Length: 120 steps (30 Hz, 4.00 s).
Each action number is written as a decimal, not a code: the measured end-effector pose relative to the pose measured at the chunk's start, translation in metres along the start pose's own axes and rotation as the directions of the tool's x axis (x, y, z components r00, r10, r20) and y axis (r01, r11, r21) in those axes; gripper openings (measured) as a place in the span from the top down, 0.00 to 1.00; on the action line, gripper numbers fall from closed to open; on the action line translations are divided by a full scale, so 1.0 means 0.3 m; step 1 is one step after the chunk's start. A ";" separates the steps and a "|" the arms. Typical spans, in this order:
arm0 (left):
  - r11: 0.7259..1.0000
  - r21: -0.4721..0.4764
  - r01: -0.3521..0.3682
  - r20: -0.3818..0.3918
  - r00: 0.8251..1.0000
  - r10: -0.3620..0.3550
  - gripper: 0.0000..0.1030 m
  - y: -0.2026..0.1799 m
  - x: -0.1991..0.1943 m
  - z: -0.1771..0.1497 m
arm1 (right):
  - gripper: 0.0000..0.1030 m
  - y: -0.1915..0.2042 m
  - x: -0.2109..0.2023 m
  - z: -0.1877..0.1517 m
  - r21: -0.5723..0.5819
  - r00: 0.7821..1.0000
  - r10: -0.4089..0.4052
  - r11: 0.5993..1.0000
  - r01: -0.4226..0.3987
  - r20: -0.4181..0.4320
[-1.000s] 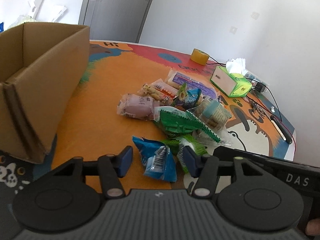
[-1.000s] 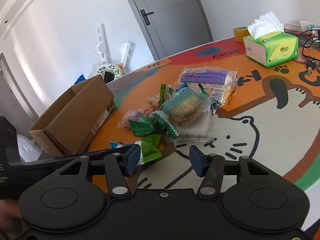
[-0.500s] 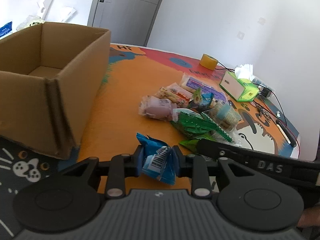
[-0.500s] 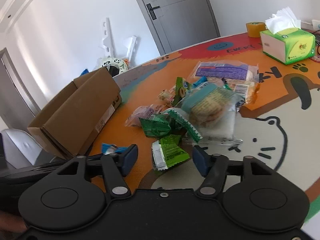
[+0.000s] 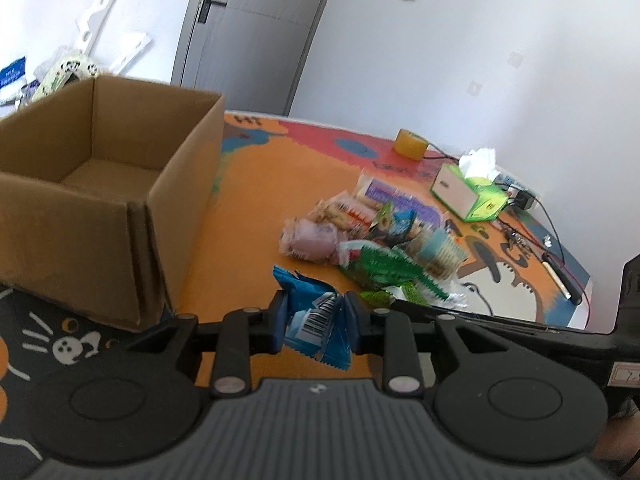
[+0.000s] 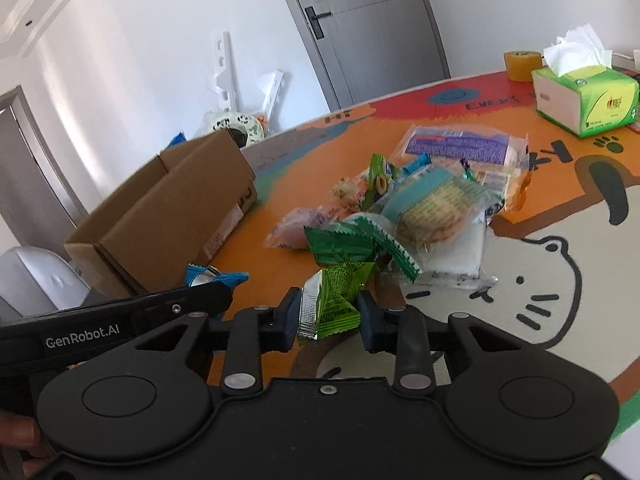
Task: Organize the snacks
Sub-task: 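Carry both snacks into the cardboard box and open both tools, then grasp the green packet with the left tool while the right tool grasps a bread pack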
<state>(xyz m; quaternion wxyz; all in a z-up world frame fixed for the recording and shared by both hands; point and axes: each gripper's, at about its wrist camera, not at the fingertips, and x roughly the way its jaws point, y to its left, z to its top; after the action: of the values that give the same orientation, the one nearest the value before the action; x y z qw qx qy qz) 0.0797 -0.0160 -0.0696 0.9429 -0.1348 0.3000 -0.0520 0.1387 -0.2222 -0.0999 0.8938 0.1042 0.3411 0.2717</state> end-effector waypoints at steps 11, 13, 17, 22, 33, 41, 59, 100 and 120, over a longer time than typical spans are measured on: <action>0.999 0.030 0.009 0.104 0.995 -0.012 0.73 -0.036 -0.103 0.060 | 0.71 0.049 -0.075 0.050 -0.022 0.996 0.033 0.999 -0.031 0.085; 0.999 0.031 0.007 0.118 0.993 -0.011 0.73 -0.036 -0.119 0.069 | 0.71 0.054 -0.080 0.056 -0.024 0.995 0.038 0.999 -0.036 0.093; 0.999 0.034 -0.002 0.139 0.990 -0.002 0.73 -0.036 -0.133 0.084 | 0.71 0.069 -0.089 0.066 -0.029 0.993 0.050 0.998 -0.047 0.110; 0.999 0.027 -0.017 0.169 0.986 0.012 0.73 -0.020 -0.153 0.105 | 0.72 0.088 -0.091 0.079 -0.036 0.990 0.067 0.997 -0.063 0.125; 0.996 -0.033 -0.088 0.211 0.973 0.093 0.73 0.094 -0.171 0.151 | 0.73 0.144 -0.052 0.116 -0.056 0.984 0.115 0.993 -0.108 0.137; 0.987 -0.084 -0.139 0.221 0.963 0.154 0.73 0.198 -0.161 0.182 | 0.73 0.219 0.000 0.154 -0.080 0.979 0.151 0.987 -0.141 0.140; 0.965 -0.157 -0.210 0.230 0.943 0.243 0.67 0.326 -0.201 0.211 | 0.73 0.429 0.102 0.239 -0.161 0.956 0.261 0.958 -0.239 0.133; 0.978 -0.092 -0.190 0.212 0.956 0.205 0.09 0.122 -0.196 0.195 | 0.23 0.184 -0.066 0.165 -0.025 0.988 0.082 0.997 -0.080 0.130; 0.996 0.062 -0.057 0.153 0.987 0.047 0.09 -0.107 -0.068 0.148 | 0.22 -0.103 -0.151 0.094 0.110 0.989 -0.042 0.994 0.026 0.145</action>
<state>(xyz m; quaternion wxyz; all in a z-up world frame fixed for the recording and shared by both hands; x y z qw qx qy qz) 0.0883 -0.0331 -0.0146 0.9679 -0.0990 0.2293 -0.0268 0.1423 -0.2730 -0.0653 0.9141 0.1661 0.2903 0.2291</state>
